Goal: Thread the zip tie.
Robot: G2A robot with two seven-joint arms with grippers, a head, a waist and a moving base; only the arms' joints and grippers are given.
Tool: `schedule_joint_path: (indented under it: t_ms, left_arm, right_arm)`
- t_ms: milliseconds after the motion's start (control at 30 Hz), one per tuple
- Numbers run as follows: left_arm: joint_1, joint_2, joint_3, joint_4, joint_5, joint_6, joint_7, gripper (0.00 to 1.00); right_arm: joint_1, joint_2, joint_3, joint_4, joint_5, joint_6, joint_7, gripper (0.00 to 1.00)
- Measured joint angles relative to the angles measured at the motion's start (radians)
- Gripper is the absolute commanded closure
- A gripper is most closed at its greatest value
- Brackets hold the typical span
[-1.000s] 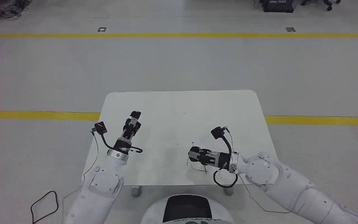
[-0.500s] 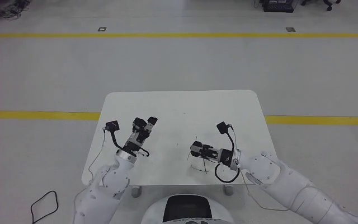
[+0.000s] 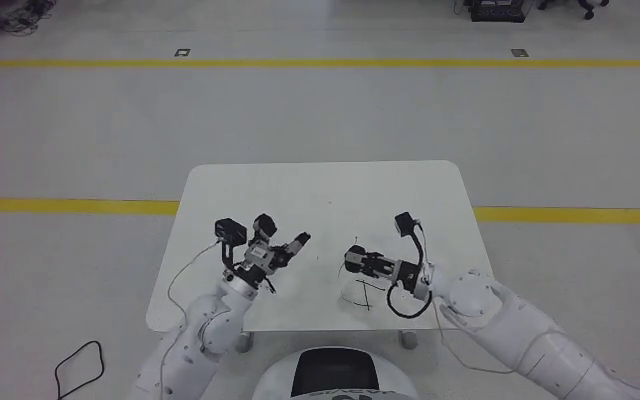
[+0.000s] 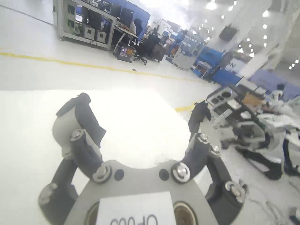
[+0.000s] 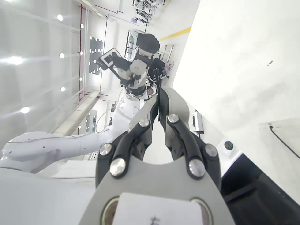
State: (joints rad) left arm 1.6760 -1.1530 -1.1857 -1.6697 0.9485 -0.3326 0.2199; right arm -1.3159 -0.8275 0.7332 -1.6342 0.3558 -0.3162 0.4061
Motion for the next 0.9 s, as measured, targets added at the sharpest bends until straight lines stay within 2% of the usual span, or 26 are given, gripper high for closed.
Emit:
schedule_joint_path:
  t_ms: [100,233,500,700,800,900]
  left_arm:
    - [0.004,0.005,0.012,0.002,0.114,-0.007,0.020,0.00]
    - [-0.004,0.007,0.034,0.015,0.184,-0.007,0.027,0.00]
    - [-0.006,0.008,0.042,0.014,0.191,-0.005,0.028,0.00]
    - [-0.029,0.022,0.122,-0.011,0.241,-0.007,-0.058,0.00]
    - [-0.042,0.026,0.145,-0.015,0.259,-0.007,-0.085,0.00]
    - [-0.047,0.026,0.148,-0.015,0.276,-0.001,-0.077,0.00]
  right_arm:
    - [-0.007,-0.007,0.008,0.020,0.028,-0.001,-0.004,1.00]
    - [-0.012,-0.017,0.019,0.048,0.084,-0.014,0.017,1.00]
    - [-0.013,-0.019,0.022,0.053,0.085,-0.012,0.014,1.00]
    - [-0.018,-0.034,0.030,0.067,0.079,0.007,-0.003,1.00]
    - [-0.020,-0.041,0.036,0.078,0.091,0.004,0.003,1.00]
    - [-0.021,-0.043,0.041,0.081,0.092,-0.002,0.006,1.00]
